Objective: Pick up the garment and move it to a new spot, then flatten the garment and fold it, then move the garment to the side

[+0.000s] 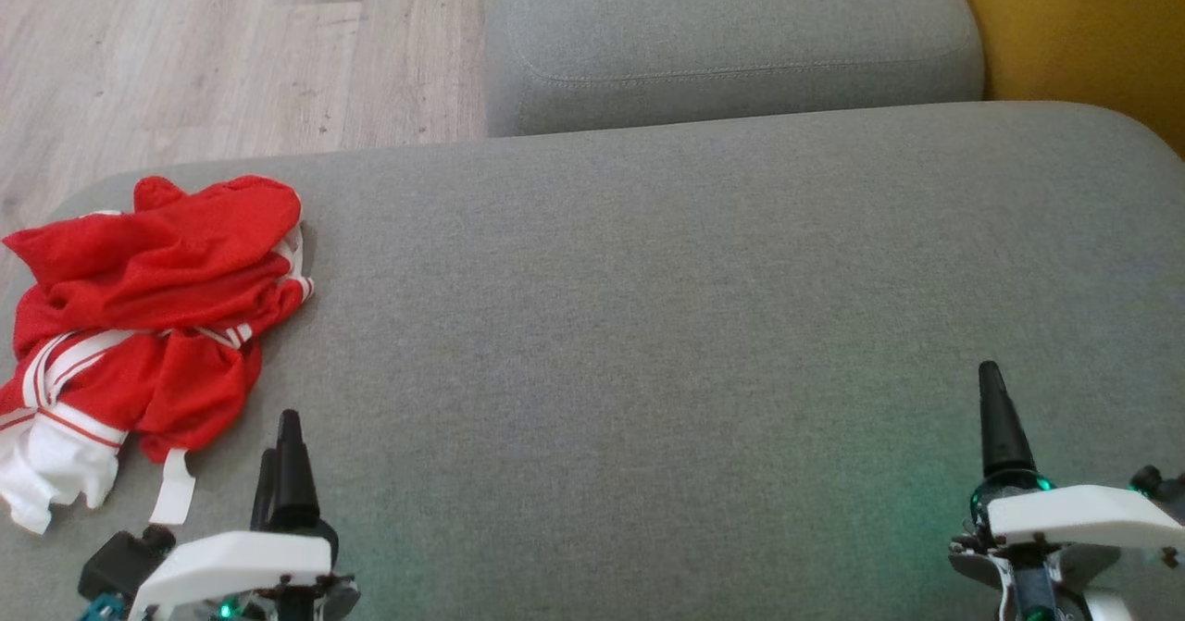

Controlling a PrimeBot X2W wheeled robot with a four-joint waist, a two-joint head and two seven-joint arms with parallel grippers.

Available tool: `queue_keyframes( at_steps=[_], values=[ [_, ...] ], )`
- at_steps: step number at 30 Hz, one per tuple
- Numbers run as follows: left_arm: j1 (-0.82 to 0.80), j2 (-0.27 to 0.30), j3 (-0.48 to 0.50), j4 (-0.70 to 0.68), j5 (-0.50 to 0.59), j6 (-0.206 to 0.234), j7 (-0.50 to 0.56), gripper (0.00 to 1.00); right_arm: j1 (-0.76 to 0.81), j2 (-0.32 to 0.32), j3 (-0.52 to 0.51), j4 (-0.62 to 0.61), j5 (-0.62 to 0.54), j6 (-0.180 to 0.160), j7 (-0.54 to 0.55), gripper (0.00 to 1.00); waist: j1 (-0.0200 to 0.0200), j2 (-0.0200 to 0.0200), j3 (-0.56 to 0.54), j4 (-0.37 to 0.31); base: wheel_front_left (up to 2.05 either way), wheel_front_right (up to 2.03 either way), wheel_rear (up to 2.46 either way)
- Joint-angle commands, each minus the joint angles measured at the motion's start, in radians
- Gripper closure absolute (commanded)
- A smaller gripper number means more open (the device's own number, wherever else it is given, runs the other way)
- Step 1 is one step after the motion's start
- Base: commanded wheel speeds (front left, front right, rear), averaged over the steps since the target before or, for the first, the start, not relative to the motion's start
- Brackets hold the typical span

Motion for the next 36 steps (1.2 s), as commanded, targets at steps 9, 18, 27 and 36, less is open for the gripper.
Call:
queue_keyframes(
  at_steps=[9, 18, 27, 36],
  values=[
    [-0.021, 0.007, -0.034, -0.065, 0.162, 0.005, -0.040, 0.00, -0.003, -0.005, 0.042, -0.060, -0.155, 0.000, -0.041, 0.00, -0.0001, 0.0000, -0.012, 0.002, 0.00, 0.00, 0.00],
    [-0.017, 0.007, -0.060, -0.086, 0.278, 0.005, -0.067, 0.00, 0.005, -0.006, 0.066, -0.081, -0.275, 0.000, -0.068, 0.00, -0.0001, 0.0000, -0.016, 0.002, 0.00, 0.00, 0.00],
    [-0.015, 0.008, -0.081, -0.100, 0.389, 0.011, -0.093, 0.00, 0.011, -0.006, 0.086, -0.098, -0.393, 0.000, -0.094, 0.00, -0.0001, 0.0000, -0.022, 0.007, 0.00, 0.00, 0.00],
    [-0.010, 0.008, -0.101, -0.098, 0.493, 0.007, -0.120, 0.00, 0.020, -0.007, 0.108, -0.111, -0.493, 0.000, -0.121, 0.00, -0.0001, 0.0000, -0.031, 0.013, 0.00, 0.00, 0.00]
  ],
)
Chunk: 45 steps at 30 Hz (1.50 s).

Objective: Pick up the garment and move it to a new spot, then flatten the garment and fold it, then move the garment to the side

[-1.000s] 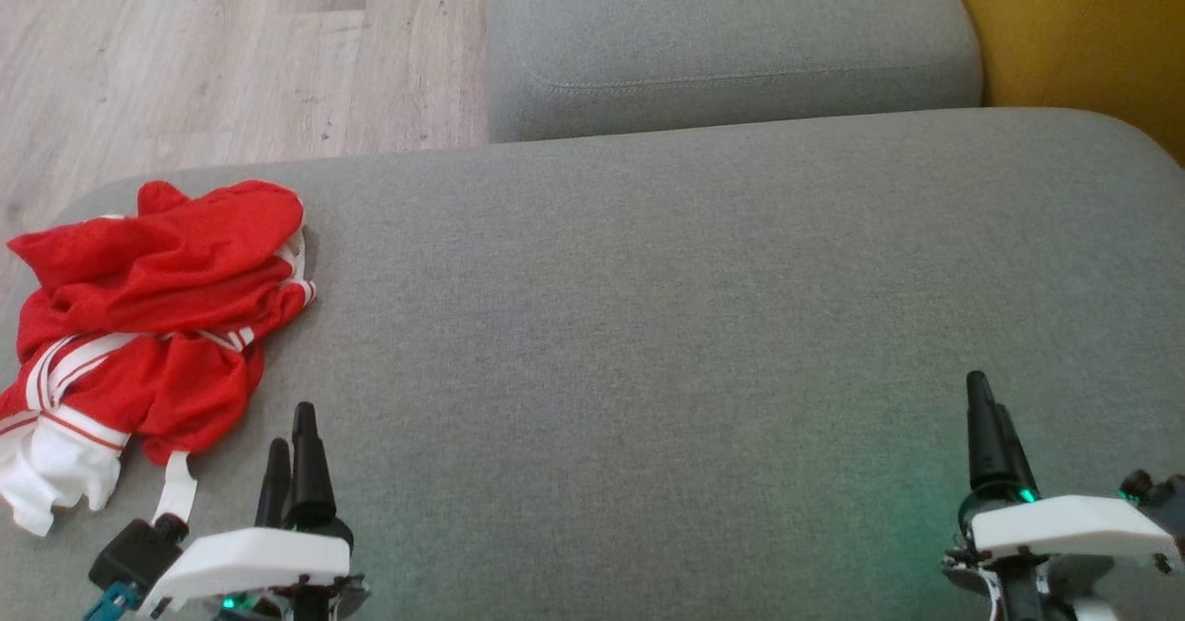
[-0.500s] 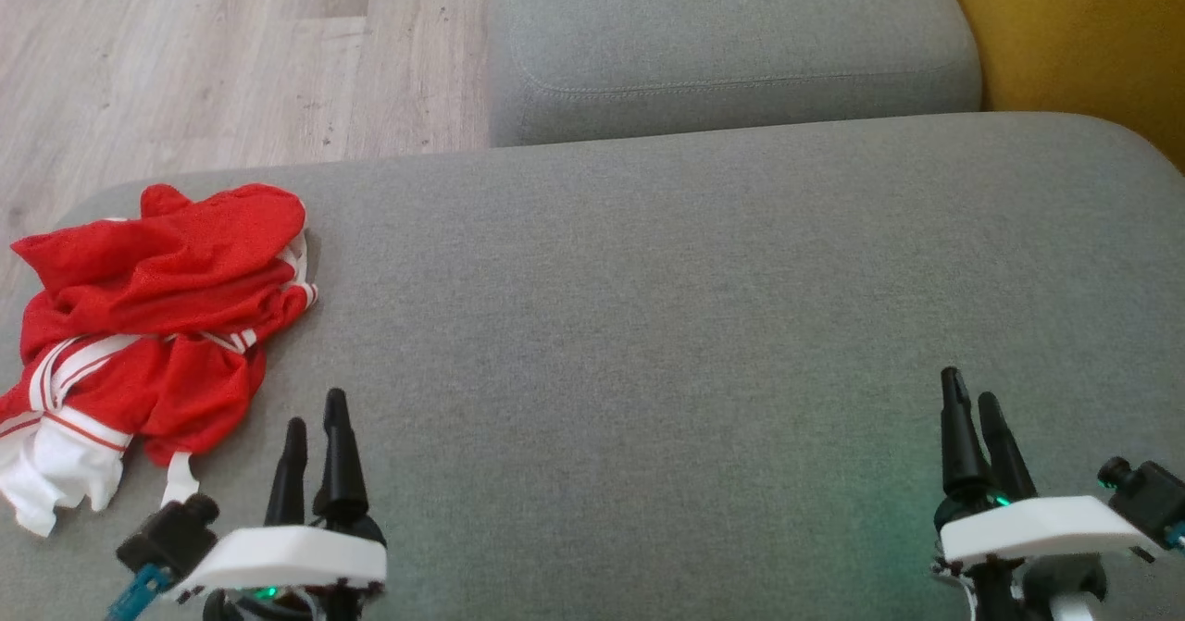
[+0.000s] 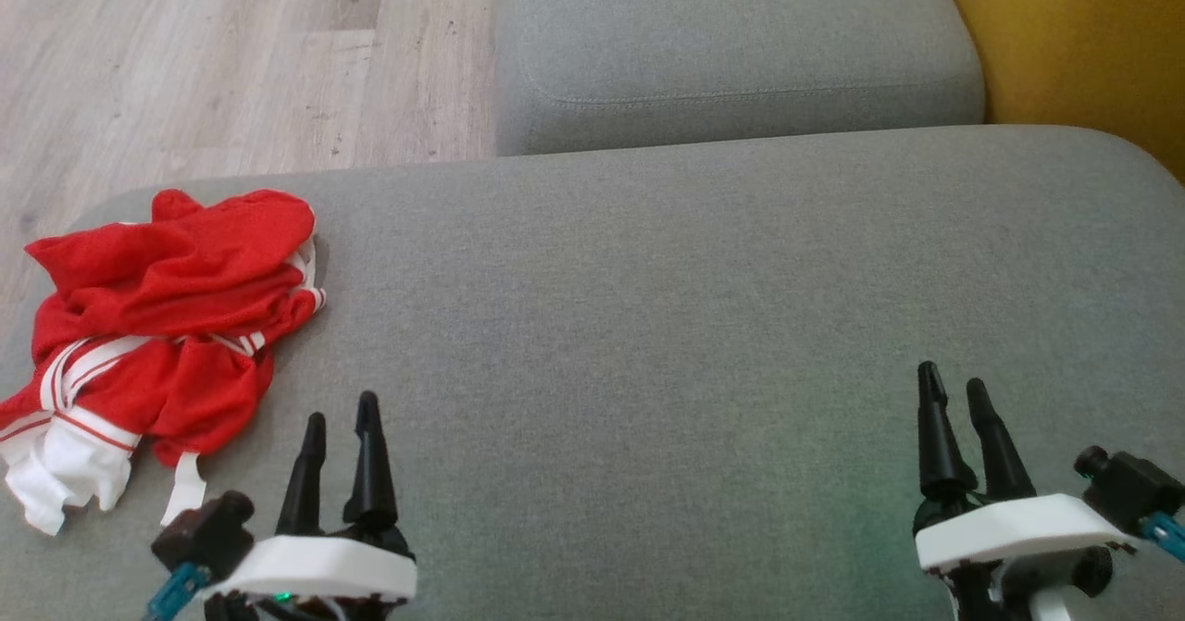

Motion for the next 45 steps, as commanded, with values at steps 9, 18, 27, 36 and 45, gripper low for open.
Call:
queue_keyframes(
  at_steps=[9, 18, 27, 36, 45],
  values=[
    [-0.029, 0.006, -0.001, -0.039, 0.142, -0.010, -0.039, 0.00, -0.012, -0.007, 0.033, -0.052, -0.132, -0.001, -0.040, 0.00, 0.0000, 0.0000, -0.005, 0.009, 0.00, 0.00, 0.00],
    [-0.026, 0.007, -0.009, -0.042, 0.243, -0.015, -0.063, 0.00, -0.006, -0.008, 0.040, -0.060, -0.223, -0.001, -0.064, 0.00, 0.0000, 0.0000, -0.007, 0.012, 0.00, 0.00, 0.00],
    [-0.023, 0.007, -0.022, -0.051, 0.357, -0.018, -0.090, 0.00, 0.002, -0.008, 0.043, -0.064, -0.333, -0.001, -0.091, 0.00, -0.0001, 0.0000, -0.011, 0.013, 0.00, 0.00, 0.00],
    [-0.020, 0.008, -0.045, -0.061, 0.471, -0.018, -0.117, 0.00, 0.010, -0.009, 0.051, -0.072, -0.448, -0.001, -0.117, 0.00, -0.0001, 0.0000, -0.016, 0.016, 0.00, 0.00, 0.00],
    [-0.018, 0.008, -0.066, -0.063, 0.581, -0.013, -0.143, 0.00, 0.020, -0.009, 0.071, -0.081, -0.549, -0.001, -0.144, 0.00, -0.0001, 0.0000, -0.023, 0.020, 0.00, 0.00, 0.00]
  ],
)
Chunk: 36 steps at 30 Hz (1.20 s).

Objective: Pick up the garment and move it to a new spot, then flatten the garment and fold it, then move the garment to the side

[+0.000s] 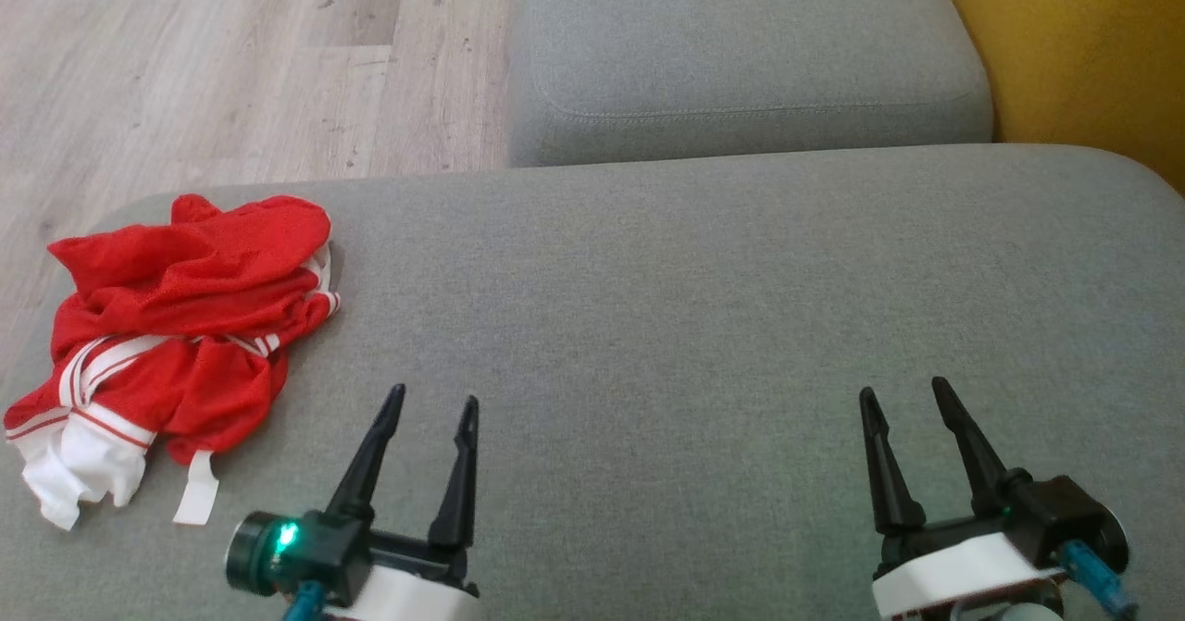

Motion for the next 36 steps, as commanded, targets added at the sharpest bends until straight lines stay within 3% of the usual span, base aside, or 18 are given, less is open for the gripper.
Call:
queue_keyframes(
  at_steps=[1, 27, 36],
  values=[
    [-0.020, 0.004, 0.017, -0.035, 0.031, 0.005, -0.019, 0.00, -0.024, -0.009, 0.029, -0.041, -0.033, -0.001, -0.022, 0.00, 0.0000, 0.0000, -0.001, 0.001, 0.00, 0.00, 0.00],
    [-0.027, 0.004, 0.023, 0.015, 0.032, 0.032, -0.028, 0.00, -0.020, -0.009, 0.027, -0.001, -0.070, -0.001, -0.031, 0.00, 0.0000, 0.0000, -0.001, 0.005, 0.00, 0.00, 0.00],
    [-0.036, 0.004, 0.021, 0.021, 0.032, 0.031, -0.028, 0.00, -0.009, -0.009, 0.024, 0.004, -0.062, -0.001, -0.031, 0.00, 0.0000, 0.0000, 0.004, 0.075, 0.00, 0.00, 0.00]
  ],
)
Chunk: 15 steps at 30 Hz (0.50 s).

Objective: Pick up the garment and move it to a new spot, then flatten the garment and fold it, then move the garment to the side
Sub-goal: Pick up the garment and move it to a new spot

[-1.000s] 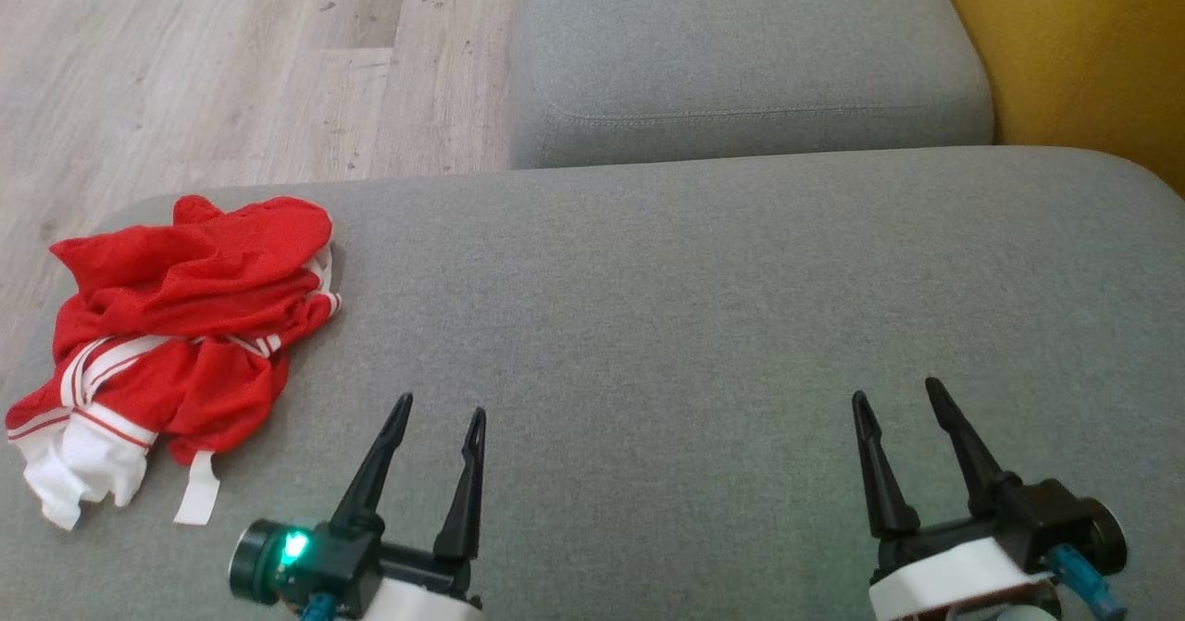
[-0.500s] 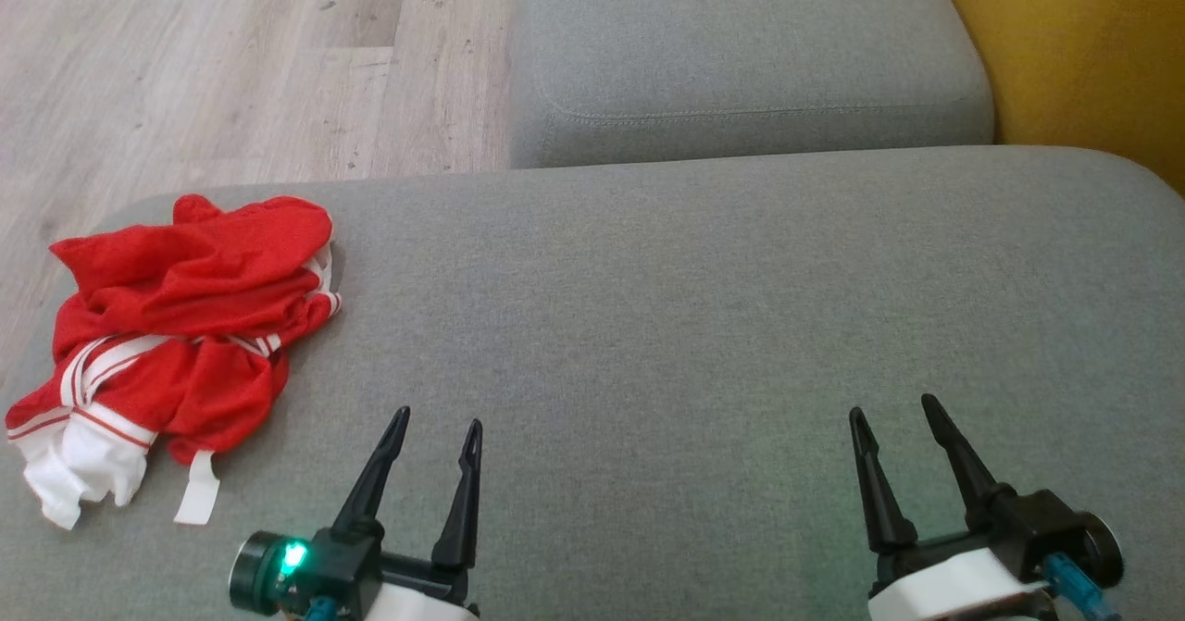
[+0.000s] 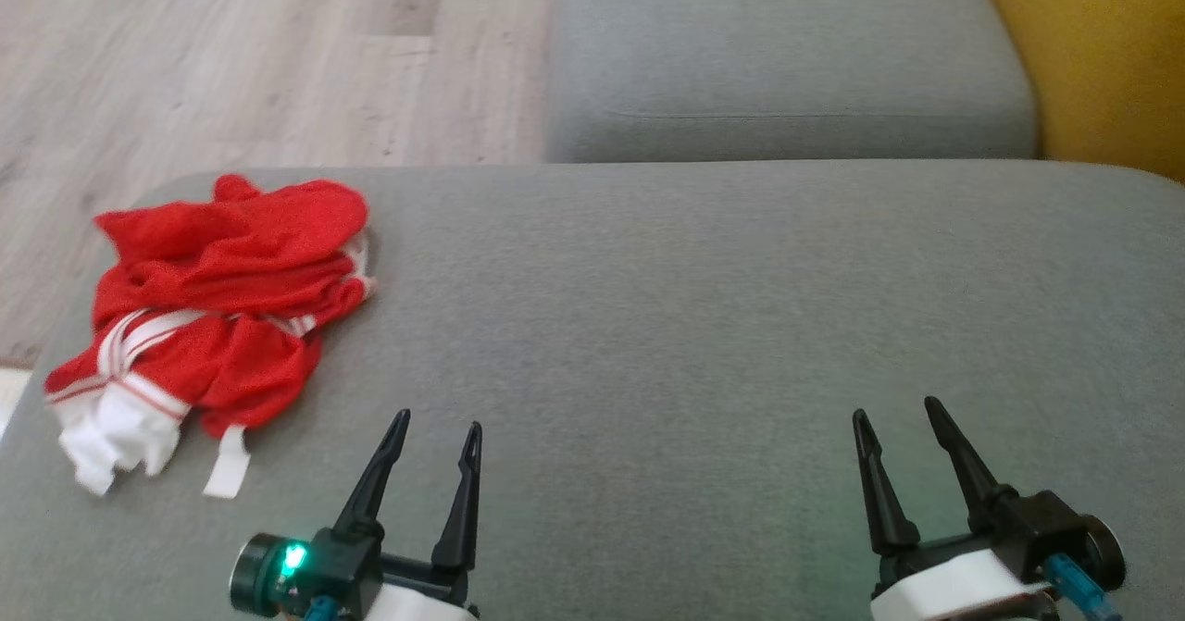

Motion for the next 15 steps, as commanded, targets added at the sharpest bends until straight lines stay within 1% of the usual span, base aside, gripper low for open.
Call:
queue_keyframes(
  at_steps=[1, 15],
  values=[
    [-0.053, 0.002, 0.035, -0.028, -0.003, 0.005, -0.010, 0.00, -0.025, -0.009, 0.025, -0.028, 0.005, -0.001, -0.012, 0.00, 0.0000, 0.0000, 0.005, 0.034, 0.00, 0.00, 0.00],
    [-0.073, 0.002, 0.075, -0.027, -0.003, 0.003, -0.010, 0.00, -0.062, -0.009, 0.033, -0.022, 0.004, -0.001, -0.012, 0.00, 0.0000, 0.0000, 0.057, 0.273, 0.00, 0.00, 0.00]
  ],
)
